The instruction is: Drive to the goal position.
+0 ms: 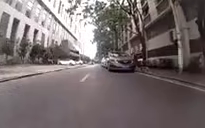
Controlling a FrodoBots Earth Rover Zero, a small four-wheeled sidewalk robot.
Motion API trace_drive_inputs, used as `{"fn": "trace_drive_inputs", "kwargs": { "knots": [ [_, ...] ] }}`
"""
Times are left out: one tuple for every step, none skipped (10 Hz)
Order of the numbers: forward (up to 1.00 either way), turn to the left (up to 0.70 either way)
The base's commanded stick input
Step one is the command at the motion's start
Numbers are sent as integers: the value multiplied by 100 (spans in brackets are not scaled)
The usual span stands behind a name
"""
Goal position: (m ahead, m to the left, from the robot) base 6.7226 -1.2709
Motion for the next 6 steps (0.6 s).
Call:
{"fn": "trace_drive_inputs", "kwargs": {
  "knots": [
    [70,0],
    [70,0],
    [70,0],
    [70,0],
    [70,0],
    [70,0]
  ]
}}
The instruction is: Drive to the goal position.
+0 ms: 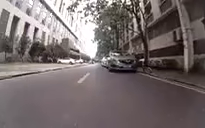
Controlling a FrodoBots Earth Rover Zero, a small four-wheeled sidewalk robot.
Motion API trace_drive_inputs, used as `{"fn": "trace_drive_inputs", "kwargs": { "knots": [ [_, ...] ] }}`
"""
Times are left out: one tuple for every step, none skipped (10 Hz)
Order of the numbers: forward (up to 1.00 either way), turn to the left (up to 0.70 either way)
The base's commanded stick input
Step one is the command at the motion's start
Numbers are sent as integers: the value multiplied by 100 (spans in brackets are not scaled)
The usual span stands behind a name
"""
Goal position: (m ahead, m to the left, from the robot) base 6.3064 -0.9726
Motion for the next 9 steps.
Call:
{"fn": "trace_drive_inputs", "kwargs": {
  "knots": [
    [70,0],
    [70,0],
    [70,0],
    [70,0],
    [70,0],
    [70,0],
    [70,0],
    [70,0],
    [70,0]
  ]
}}
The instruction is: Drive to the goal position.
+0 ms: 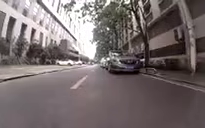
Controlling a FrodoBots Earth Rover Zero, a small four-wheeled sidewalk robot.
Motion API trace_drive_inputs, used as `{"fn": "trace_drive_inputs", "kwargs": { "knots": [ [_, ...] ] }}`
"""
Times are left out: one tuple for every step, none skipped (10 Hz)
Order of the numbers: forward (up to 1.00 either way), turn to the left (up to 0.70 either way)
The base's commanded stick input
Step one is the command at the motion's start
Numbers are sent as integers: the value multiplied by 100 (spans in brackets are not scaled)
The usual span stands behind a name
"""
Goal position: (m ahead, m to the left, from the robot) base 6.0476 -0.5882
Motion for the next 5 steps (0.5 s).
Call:
{"fn": "trace_drive_inputs", "kwargs": {
  "knots": [
    [70,0],
    [70,0],
    [70,0],
    [70,0],
    [70,0]
  ]
}}
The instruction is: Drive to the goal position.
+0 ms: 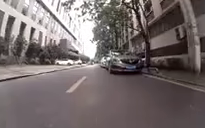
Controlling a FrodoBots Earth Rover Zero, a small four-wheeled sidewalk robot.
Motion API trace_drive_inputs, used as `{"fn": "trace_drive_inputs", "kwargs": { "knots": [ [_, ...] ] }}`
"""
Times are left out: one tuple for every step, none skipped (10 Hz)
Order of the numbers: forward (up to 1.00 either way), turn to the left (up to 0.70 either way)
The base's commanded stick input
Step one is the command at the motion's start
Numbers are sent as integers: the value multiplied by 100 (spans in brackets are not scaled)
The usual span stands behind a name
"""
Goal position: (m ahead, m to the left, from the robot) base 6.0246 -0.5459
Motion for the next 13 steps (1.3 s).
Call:
{"fn": "trace_drive_inputs", "kwargs": {
  "knots": [
    [70,0],
    [70,0],
    [70,0],
    [70,0],
    [70,0],
    [70,0],
    [70,2],
    [70,8],
    [70,12],
    [70,13],
    [70,8],
    [70,0],
    [70,0]
  ]
}}
